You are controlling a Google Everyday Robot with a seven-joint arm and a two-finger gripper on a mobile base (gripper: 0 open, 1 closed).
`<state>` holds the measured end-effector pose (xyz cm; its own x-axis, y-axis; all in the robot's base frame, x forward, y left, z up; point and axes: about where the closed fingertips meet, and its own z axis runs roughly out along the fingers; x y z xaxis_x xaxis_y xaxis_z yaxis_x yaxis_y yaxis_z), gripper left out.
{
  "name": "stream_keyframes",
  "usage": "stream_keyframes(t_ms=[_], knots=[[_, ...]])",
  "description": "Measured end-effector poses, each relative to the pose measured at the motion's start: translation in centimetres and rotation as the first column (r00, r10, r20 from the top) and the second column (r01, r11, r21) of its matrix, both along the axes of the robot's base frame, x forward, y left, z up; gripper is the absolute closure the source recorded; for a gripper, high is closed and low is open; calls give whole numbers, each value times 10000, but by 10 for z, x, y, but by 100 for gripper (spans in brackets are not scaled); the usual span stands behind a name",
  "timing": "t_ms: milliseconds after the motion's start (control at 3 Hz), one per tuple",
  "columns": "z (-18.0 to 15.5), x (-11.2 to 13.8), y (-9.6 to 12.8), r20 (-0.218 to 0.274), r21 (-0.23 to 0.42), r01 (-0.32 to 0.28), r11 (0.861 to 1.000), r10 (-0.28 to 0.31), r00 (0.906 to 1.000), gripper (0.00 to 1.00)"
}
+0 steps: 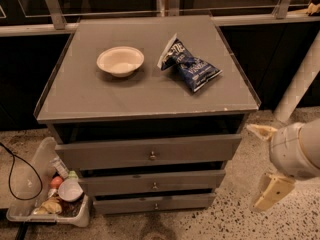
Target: Open middle drawer
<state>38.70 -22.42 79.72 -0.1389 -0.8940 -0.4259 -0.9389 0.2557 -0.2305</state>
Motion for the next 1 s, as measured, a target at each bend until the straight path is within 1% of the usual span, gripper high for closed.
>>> stream_keyframes(t_ms=[333,667,1000], knots=[[-7,-1,-1,28,-34,33,10000,-33,10000,0],[-20,-3,5,-58,103,-130,9999,131,9999,0],[-58,-3,12,-190,1034,-268,9943,289,9994,0]])
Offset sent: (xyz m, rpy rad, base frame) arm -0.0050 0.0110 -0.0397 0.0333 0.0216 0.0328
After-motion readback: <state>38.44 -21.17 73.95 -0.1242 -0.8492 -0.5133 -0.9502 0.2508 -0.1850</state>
